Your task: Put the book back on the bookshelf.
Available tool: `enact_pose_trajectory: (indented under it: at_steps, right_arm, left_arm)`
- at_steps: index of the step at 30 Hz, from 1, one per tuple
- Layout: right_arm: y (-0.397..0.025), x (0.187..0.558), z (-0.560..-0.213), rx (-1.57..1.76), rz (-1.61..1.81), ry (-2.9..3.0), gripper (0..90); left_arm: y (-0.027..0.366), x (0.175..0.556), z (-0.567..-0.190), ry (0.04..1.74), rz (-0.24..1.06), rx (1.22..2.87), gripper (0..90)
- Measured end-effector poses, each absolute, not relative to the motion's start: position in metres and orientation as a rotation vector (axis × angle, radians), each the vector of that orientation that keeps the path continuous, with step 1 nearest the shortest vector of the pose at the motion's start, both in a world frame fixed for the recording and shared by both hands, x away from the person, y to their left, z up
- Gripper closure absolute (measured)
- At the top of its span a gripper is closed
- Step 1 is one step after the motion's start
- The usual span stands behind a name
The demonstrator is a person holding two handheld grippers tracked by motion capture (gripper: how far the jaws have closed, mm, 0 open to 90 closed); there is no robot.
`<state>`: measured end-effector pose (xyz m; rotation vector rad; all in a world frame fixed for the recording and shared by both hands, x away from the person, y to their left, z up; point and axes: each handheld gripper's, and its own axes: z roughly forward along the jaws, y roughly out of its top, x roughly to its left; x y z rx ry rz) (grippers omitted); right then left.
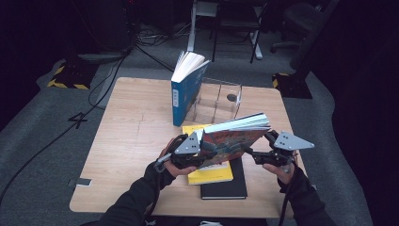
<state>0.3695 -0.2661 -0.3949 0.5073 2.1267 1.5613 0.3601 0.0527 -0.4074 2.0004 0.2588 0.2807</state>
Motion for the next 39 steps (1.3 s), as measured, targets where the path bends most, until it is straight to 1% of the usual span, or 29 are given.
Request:
enact_pose_trajectory:
  at_steps: [1, 3, 4, 6, 10, 12, 14, 15, 16, 17, 19, 24, 26, 29, 30, 31, 32, 37, 39]
  right_arm:
    - [-0.262, 0.370, -0.396, 0.506, 1.558, 2.149, 32.2]
    - [-0.256, 0.371, -0.398, 0.504, 1.545, 2.151, 30.1]
    - [-0.255, 0.371, -0.398, 0.512, 1.539, 2.146, 30.8]
    - [-0.254, 0.371, -0.397, 0.518, 1.533, 2.141, 33.1]
    - [-0.252, 0.371, -0.397, 0.536, 1.525, 2.120, 34.4]
    - [-0.251, 0.370, -0.397, 0.538, 1.522, 2.118, 34.4]
    - [-0.252, 0.370, -0.397, 0.536, 1.521, 2.119, 34.4]
    - [-0.252, 0.370, -0.397, 0.537, 1.523, 2.120, 34.5]
    - [-0.252, 0.370, -0.397, 0.538, 1.528, 2.125, 34.7]
    - [-0.252, 0.370, -0.397, 0.538, 1.528, 2.125, 34.7]
    - [-0.252, 0.370, -0.396, 0.538, 1.527, 2.126, 35.4]
    - [-0.252, 0.370, -0.396, 0.537, 1.523, 2.128, 36.0]
    - [-0.252, 0.370, -0.396, 0.532, 1.518, 2.125, 36.4]
    - [-0.252, 0.370, -0.395, 0.532, 1.514, 2.126, 36.8]
    - [-0.252, 0.370, -0.395, 0.533, 1.514, 2.124, 37.2]
    - [-0.252, 0.371, -0.395, 0.535, 1.514, 2.126, 37.6]
    - [-0.252, 0.371, -0.395, 0.538, 1.515, 2.127, 37.8]
    - [-0.253, 0.372, -0.396, 0.542, 1.517, 2.129, 38.3]
    - [-0.253, 0.373, -0.396, 0.539, 1.520, 2.130, 38.3]
  left_arm:
    - [0.053, 0.360, -0.407, 0.258, 0.285, 2.001, 72.8]
    - [0.053, 0.361, -0.406, 0.268, 0.262, 1.973, 69.9]
    - [0.054, 0.361, -0.405, 0.273, 0.248, 1.958, 68.3]
    - [0.054, 0.361, -0.401, 0.275, 0.266, 1.938, 67.3]
    - [0.054, 0.361, -0.389, 0.279, 0.275, 1.897, 59.2]
    - [0.054, 0.360, -0.383, 0.279, 0.285, 1.880, 60.3]
    - [0.053, 0.360, -0.376, 0.291, 0.319, 1.853, 56.1]
    - [0.053, 0.361, -0.371, 0.312, 0.371, 1.851, 52.8]
    - [0.053, 0.362, -0.366, 0.326, 0.387, 1.842, 46.3]
    - [0.053, 0.362, -0.366, 0.326, 0.387, 1.842, 44.1]
    - [0.053, 0.366, -0.355, 0.336, 0.360, 1.842, 44.6]
    - [0.046, 0.366, -0.336, 0.331, 0.397, 1.851, 43.5]
    - [0.043, 0.368, -0.329, 0.327, 0.387, 1.851, 43.1]
    - [0.041, 0.371, -0.324, 0.326, 0.393, 1.853, 39.7]
    - [0.039, 0.372, -0.321, 0.327, 0.419, 1.863, 39.7]
    - [0.038, 0.373, -0.320, 0.328, 0.427, 1.869, 37.2]
    - [0.037, 0.376, -0.319, 0.327, 0.418, 1.872, 36.8]
    - [0.037, 0.383, -0.313, 0.323, 0.394, 1.866, 37.1]
    - [0.037, 0.384, -0.309, 0.321, 0.393, 1.866, 39.0]
